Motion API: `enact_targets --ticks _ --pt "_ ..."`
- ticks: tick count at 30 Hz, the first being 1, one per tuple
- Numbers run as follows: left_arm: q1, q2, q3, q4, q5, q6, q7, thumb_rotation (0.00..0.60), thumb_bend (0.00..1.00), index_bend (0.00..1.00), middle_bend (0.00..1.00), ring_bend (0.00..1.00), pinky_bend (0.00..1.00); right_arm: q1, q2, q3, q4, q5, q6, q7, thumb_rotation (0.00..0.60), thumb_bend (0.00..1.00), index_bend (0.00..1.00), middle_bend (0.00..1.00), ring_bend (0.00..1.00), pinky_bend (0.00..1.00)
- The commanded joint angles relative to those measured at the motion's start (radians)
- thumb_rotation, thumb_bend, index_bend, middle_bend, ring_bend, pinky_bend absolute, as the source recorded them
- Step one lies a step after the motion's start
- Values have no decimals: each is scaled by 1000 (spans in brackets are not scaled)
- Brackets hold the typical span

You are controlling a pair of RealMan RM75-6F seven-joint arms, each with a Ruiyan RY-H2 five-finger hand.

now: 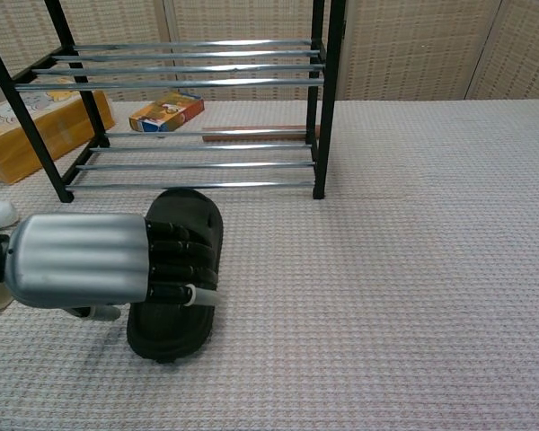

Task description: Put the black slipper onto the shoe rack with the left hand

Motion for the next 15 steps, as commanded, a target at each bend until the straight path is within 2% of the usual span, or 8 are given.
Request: enact_targets --ticks 1,7,15 --pt "-6 2 -9 -7 -6 -22 17 600 224 109 150 104 259 -2 1 0 -2 0 2 -1 600 216 153 248 184 202" --pt "-20 20 -26 -58 -23 -92 80 600 225 83 107 63 255 -8 1 -2 -4 3 9 0 600 214 153 248 185 202" --pt "-39 53 -61 -170 -64 -208 200 600 224 77 98 51 253 -10 0 -2 1 4 8 5 600 214 153 248 184 202"
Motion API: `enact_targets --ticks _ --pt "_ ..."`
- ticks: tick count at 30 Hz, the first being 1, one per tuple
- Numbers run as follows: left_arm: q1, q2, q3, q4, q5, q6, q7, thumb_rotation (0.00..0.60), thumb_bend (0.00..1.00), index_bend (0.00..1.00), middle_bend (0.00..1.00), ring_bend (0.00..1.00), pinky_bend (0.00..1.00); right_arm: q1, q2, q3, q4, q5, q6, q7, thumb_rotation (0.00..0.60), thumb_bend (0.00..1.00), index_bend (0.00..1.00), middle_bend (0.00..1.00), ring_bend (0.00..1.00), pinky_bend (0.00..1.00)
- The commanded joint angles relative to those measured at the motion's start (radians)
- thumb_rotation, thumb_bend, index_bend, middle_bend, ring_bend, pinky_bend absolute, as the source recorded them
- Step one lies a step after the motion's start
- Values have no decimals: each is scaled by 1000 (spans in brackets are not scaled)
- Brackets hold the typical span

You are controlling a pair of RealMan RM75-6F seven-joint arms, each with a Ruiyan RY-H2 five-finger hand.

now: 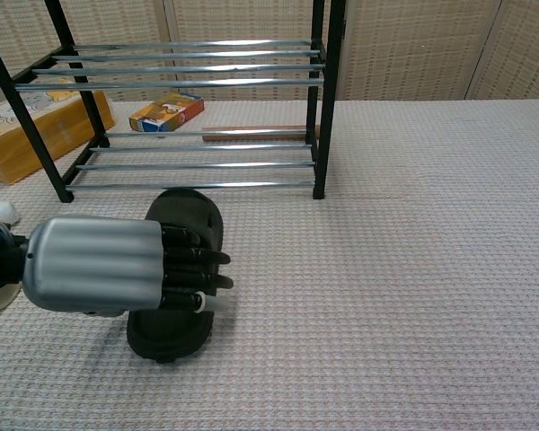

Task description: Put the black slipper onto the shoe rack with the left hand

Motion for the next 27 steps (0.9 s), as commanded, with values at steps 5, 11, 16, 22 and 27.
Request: enact_targets --ticks 5,11,16,22,27 --pt "-18 14 -39 -77 -46 -97 90 600 224 77 98 50 253 -3 -1 0 7 3 1 8 600 214 152 248 185 202" --pt "-18 9 -59 -94 -77 -150 155 600 224 95 98 50 253 -10 0 -1 13 7 5 17 600 212 152 248 185 202" --pt "-20 5 -65 -105 -83 -166 180 600 225 164 100 51 253 -10 -2 -1 16 7 3 20 600 211 153 248 184 202" --pt "-28 -4 -64 -102 -79 -181 180 600 224 281 129 70 253 -9 -2 0 17 8 1 20 600 209 152 247 185 202" --pt "-39 -9 -61 -97 -69 -181 165 600 224 337 179 125 253 -11 -2 0 16 11 0 19 600 209 153 248 184 202"
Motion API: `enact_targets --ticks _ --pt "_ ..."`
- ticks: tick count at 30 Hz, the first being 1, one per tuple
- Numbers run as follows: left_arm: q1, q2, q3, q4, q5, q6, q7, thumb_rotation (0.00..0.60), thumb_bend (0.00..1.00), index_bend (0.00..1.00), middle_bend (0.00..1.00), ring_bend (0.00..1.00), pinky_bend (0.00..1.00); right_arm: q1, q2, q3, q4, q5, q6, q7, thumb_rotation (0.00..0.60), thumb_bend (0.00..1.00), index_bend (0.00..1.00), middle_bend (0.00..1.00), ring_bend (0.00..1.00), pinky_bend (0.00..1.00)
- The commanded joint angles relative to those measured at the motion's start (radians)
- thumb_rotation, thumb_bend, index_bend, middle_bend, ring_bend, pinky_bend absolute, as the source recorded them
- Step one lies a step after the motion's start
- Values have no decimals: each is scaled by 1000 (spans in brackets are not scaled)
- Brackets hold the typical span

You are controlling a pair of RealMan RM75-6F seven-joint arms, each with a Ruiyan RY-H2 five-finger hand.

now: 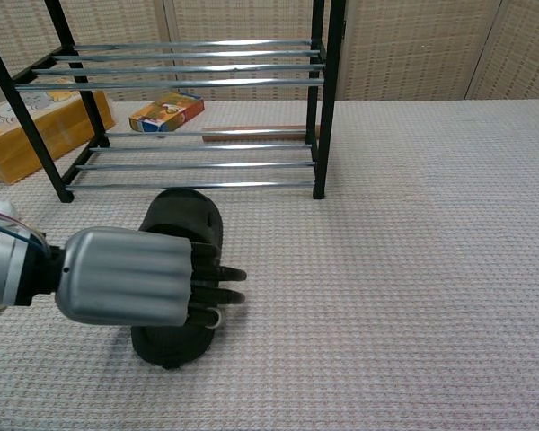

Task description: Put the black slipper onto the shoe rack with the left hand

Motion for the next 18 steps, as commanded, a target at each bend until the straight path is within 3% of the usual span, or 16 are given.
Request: enact_targets --ticks 1,7,18 --pt "-7 -1 2 2 11 8 -14 600 224 361 204 144 253 0 0 1 0 0 1 0 600 209 152 248 184 202" --pt "-6 16 16 -16 41 48 -35 600 224 448 279 196 253 1 -1 1 -1 -1 0 -3 600 209 152 248 184 202" --pt "47 70 9 -115 17 68 57 600 224 460 324 208 278 4 -4 0 0 -13 2 0 600 209 153 248 185 202"
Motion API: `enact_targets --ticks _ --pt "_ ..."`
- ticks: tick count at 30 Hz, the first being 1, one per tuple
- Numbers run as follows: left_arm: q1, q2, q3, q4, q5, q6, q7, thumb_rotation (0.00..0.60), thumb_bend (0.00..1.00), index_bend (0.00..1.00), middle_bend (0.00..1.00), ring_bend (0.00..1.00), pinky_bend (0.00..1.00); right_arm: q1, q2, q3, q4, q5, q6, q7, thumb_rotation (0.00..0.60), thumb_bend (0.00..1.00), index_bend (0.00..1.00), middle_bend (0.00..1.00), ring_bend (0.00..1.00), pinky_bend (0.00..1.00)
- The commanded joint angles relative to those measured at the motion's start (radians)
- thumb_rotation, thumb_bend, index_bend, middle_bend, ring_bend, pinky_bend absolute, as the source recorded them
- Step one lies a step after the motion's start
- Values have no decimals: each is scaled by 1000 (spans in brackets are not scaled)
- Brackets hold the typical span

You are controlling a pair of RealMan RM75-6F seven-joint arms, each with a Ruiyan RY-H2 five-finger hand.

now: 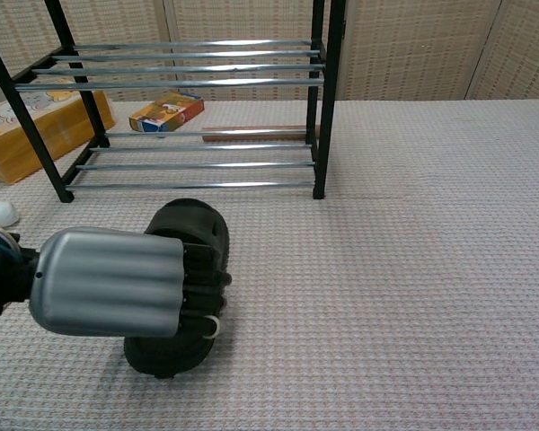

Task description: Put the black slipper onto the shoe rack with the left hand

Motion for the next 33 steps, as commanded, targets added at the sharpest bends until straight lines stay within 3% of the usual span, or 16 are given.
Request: enact_targets --ticks 1,12,20,33 --pt "24 13 -11 -24 -21 6 40 600 224 459 328 209 284 0 0 0 -1 -3 2 1 600 208 153 248 185 202" --pt "70 42 -46 -84 -45 31 134 600 224 492 366 260 401 -3 1 -1 0 -9 10 4 600 209 153 248 185 202" --pt "71 65 -81 -118 -51 33 161 600 224 507 370 260 408 -7 2 -2 -1 -13 17 5 600 208 153 247 185 202" --pt "20 -24 -202 -10 -189 -64 205 600 224 505 370 260 408 -17 4 -4 10 -6 23 20 600 209 153 248 184 202"
